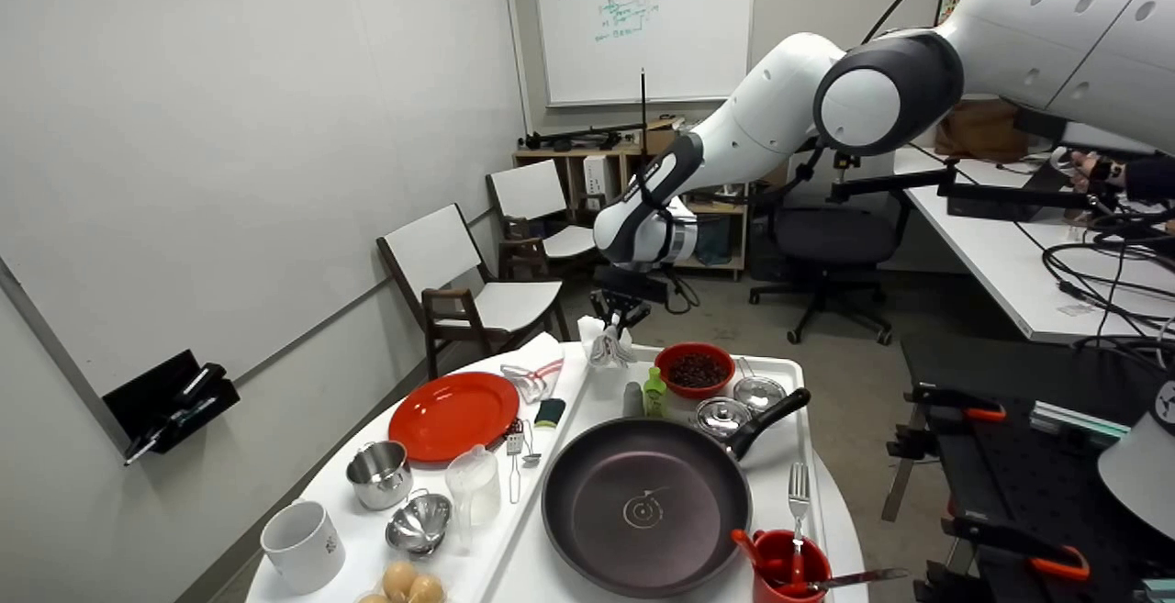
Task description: Wipe the pan with the towel
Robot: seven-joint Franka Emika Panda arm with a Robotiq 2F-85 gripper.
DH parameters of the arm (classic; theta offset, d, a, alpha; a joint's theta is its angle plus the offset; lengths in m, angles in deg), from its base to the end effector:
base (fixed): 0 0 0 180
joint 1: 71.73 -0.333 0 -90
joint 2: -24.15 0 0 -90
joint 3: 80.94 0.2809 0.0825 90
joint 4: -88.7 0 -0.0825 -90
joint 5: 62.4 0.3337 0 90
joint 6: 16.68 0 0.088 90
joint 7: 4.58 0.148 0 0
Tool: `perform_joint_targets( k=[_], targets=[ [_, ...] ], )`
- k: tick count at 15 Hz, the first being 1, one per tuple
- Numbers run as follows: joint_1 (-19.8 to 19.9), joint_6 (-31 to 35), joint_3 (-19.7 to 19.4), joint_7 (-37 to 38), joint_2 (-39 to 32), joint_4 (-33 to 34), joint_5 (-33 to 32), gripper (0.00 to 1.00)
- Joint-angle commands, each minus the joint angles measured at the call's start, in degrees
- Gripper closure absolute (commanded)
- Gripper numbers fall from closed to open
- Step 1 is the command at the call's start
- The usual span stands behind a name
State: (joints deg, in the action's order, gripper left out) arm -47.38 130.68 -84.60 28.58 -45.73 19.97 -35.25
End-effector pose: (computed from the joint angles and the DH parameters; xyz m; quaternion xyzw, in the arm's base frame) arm 0.6107 -0.3104 0.0247 -0.7570 0.6387 -0.0725 0.1173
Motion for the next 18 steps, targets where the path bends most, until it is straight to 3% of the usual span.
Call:
perform_joint_targets(
  k=[1, 18],
  targets=[
    [-1.7, -4.8, -2.5, 6.0, -4.8, 6.1, -0.5, 0.96],
    [-4.5, -13.6, -8.1, 18.0, -14.7, 16.3, -9.4, 0.96]
  ],
)
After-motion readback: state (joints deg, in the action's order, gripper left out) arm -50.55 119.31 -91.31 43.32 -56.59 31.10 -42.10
